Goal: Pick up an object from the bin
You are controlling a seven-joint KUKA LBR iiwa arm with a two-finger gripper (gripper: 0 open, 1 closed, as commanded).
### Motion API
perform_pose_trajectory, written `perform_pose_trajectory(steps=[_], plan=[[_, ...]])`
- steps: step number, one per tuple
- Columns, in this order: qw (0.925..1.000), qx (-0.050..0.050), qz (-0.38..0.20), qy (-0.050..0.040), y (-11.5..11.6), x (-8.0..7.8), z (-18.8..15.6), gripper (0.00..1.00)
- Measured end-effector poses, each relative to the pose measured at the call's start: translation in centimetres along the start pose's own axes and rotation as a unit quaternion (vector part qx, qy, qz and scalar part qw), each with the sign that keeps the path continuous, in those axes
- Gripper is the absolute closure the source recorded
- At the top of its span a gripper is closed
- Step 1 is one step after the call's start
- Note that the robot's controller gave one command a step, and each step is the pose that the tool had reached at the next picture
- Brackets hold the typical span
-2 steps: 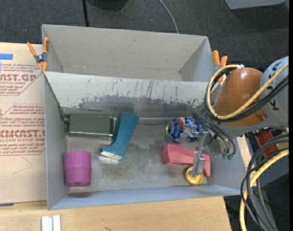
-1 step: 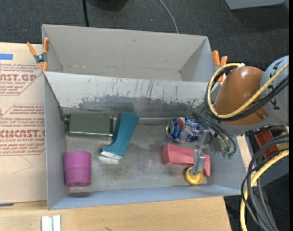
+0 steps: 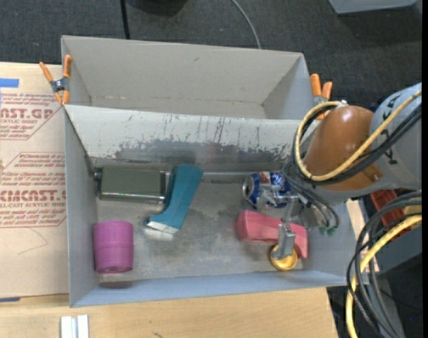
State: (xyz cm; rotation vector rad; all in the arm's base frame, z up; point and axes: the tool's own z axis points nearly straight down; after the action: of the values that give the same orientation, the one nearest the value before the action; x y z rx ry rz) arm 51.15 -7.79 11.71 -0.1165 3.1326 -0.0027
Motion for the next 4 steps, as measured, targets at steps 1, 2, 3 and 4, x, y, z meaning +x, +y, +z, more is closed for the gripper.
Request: perform_pose_trajectory(steps=[1,2,3,4], plan=[[0.9992,-0.001,-0.04,0.0023,0.6,0.1,3.8,0.0],[0.9992,-0.001,-0.04,0.0008,0.9,0.1,6.0,0.0],[0.9994,-0.001,-0.034,0.0028,0.3,0.0,4.5,0.0],[0.9936,-0.001,-0.113,-0.0005,0.4,-1.3,4.2,1.0]])
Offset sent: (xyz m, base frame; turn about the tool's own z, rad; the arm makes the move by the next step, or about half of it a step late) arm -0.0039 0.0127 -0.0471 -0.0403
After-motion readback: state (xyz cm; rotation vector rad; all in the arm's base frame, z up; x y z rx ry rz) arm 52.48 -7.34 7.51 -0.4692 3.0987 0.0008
